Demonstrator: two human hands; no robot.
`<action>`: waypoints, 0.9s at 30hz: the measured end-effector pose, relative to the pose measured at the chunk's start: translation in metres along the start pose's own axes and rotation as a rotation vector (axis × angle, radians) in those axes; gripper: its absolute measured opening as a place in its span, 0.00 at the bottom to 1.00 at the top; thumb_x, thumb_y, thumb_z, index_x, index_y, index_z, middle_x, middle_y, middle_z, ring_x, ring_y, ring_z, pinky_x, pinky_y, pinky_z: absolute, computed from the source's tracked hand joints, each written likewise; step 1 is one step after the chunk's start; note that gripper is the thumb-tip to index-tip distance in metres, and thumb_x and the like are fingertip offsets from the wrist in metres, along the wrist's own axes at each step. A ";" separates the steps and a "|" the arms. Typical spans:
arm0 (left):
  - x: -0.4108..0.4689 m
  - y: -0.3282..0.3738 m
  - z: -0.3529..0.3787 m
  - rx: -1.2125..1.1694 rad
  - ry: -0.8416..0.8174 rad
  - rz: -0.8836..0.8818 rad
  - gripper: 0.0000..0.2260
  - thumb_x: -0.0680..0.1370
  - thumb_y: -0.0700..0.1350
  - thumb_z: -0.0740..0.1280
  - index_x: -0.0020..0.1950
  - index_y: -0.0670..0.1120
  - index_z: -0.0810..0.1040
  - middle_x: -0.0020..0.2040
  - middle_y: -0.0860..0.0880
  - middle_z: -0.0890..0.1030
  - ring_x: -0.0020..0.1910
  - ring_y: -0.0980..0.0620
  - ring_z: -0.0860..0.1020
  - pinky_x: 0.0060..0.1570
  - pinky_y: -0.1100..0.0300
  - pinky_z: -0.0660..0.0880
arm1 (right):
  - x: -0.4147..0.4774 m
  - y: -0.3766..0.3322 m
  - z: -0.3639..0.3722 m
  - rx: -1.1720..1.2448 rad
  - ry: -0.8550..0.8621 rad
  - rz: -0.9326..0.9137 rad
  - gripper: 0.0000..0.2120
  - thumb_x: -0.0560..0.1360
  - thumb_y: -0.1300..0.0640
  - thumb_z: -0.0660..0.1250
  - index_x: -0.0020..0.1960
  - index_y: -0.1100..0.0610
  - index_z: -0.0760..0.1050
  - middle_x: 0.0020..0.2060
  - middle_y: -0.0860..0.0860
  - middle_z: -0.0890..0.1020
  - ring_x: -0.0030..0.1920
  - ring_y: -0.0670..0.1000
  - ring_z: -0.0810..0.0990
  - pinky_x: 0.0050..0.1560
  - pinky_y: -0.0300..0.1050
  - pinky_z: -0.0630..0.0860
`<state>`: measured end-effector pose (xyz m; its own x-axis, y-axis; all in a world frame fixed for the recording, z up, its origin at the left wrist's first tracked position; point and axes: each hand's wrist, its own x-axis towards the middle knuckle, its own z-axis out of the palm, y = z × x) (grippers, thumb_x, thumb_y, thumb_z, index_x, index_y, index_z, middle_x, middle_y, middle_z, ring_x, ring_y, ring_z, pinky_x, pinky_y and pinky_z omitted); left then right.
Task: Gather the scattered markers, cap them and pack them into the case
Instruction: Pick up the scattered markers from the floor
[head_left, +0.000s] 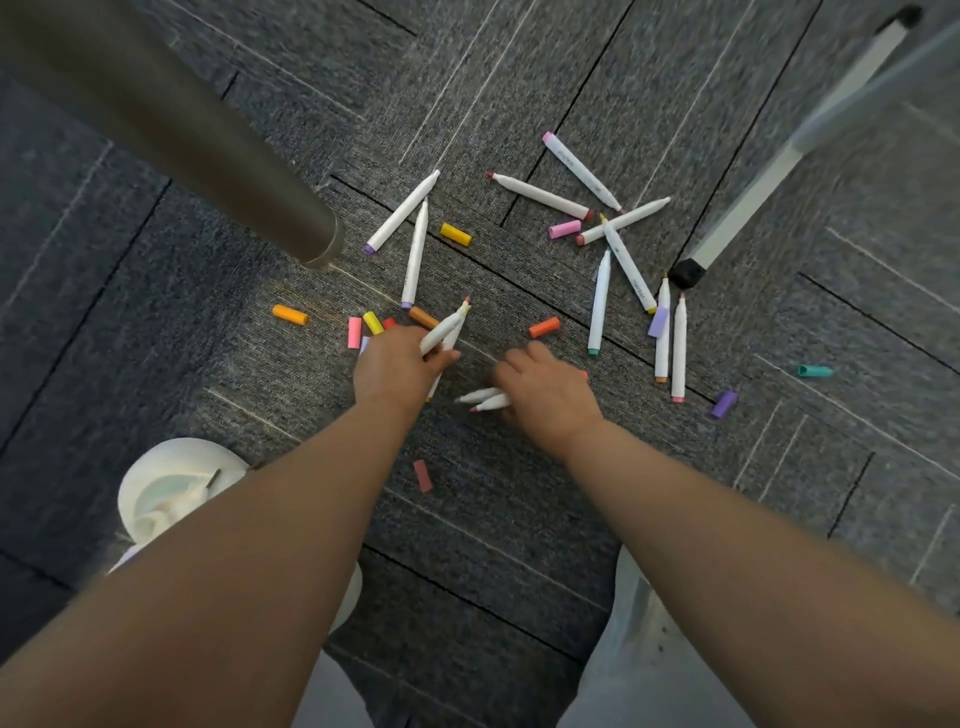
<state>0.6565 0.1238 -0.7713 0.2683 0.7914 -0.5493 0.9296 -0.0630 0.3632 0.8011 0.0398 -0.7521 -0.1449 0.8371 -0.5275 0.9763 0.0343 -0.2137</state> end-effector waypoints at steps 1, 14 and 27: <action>-0.001 0.003 0.001 0.013 -0.010 0.009 0.14 0.75 0.53 0.67 0.49 0.43 0.80 0.44 0.45 0.80 0.42 0.45 0.78 0.37 0.57 0.70 | -0.005 0.005 0.000 0.054 0.012 0.050 0.15 0.78 0.54 0.60 0.62 0.58 0.68 0.60 0.54 0.72 0.61 0.55 0.67 0.50 0.46 0.68; -0.010 0.068 0.010 -0.072 -0.033 0.067 0.08 0.79 0.42 0.59 0.55 0.38 0.68 0.52 0.41 0.71 0.47 0.40 0.72 0.40 0.52 0.66 | -0.036 0.111 -0.008 0.714 0.392 1.002 0.19 0.78 0.52 0.62 0.61 0.64 0.69 0.59 0.62 0.71 0.56 0.62 0.73 0.49 0.49 0.67; 0.021 0.148 0.030 -0.135 -0.029 0.052 0.16 0.77 0.50 0.66 0.57 0.40 0.73 0.53 0.43 0.75 0.50 0.45 0.75 0.43 0.54 0.69 | -0.034 0.129 -0.003 0.801 0.163 0.970 0.15 0.71 0.55 0.71 0.54 0.62 0.74 0.44 0.57 0.77 0.44 0.57 0.76 0.40 0.44 0.68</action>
<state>0.8072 0.1131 -0.7522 0.3247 0.7708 -0.5481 0.8722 -0.0199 0.4887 0.9322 0.0177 -0.7589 0.6498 0.3925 -0.6509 0.2916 -0.9196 -0.2634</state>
